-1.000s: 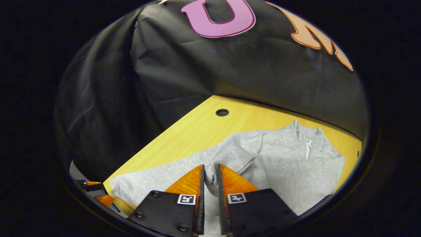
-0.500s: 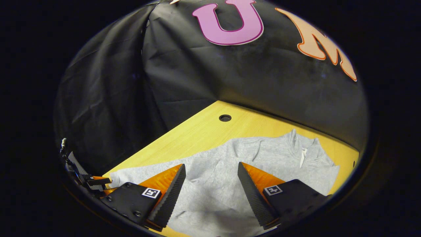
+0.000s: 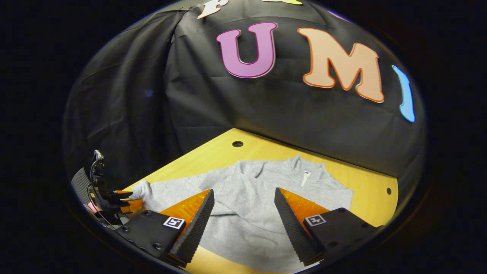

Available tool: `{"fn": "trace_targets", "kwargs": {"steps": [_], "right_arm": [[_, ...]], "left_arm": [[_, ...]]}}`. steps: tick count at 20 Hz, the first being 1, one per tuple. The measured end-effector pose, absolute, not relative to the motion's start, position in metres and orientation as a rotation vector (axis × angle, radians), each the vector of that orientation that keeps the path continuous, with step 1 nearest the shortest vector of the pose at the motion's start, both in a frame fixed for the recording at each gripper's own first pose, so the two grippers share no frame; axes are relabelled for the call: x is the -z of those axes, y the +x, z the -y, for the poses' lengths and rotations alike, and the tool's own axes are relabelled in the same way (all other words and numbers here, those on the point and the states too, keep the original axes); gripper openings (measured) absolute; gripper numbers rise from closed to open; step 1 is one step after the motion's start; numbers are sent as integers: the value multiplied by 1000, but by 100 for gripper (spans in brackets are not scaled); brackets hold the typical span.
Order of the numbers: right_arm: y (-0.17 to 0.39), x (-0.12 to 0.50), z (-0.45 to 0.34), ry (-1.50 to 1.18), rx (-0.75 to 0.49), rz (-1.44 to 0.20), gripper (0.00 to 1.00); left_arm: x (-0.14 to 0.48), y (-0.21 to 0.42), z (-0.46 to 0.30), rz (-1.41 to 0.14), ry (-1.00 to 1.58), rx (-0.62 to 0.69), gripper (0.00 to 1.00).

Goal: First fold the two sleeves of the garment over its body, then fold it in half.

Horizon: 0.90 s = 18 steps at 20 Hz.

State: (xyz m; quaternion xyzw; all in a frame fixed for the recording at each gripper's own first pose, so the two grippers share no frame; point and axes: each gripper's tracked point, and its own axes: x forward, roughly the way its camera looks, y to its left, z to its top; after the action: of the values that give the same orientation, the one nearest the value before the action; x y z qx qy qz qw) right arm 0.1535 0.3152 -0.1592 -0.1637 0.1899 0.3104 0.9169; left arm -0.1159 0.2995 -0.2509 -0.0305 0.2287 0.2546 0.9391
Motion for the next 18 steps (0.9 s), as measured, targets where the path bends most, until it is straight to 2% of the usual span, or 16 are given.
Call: {"fn": "trace_targets", "kwargs": {"steps": [3, 4, 5, 7, 11, 13, 17, 18], "right_arm": [[141, 135, -265, -308, -531, -369, 99], [138, 131, -252, -293, -500, -365, 99], [136, 125, -240, -270, -470, -367, 99], [134, 117, -218, -240, -417, -364, 96], [138, 101, -168, -216, -312, -353, 99], [146, 92, -127, -162, -232, -352, 99], [149, 85, -91, -140, -175, -347, 98], [151, 80, -77, -137, -156, -341, 98]], "left_arm": [[249, -110, -298, -453, -85, -518, 38], [250, -108, -297, -450, -92, -521, 36], [250, -106, -296, -451, -95, -522, 28], [250, -106, -294, -468, -89, -524, 17], [249, -104, -292, -529, -114, -551, 7], [247, -94, -282, -548, -217, -583, 2], [205, -68, -259, -449, -300, -560, 0], [177, -51, -240, -405, -294, -518, 0]]}}
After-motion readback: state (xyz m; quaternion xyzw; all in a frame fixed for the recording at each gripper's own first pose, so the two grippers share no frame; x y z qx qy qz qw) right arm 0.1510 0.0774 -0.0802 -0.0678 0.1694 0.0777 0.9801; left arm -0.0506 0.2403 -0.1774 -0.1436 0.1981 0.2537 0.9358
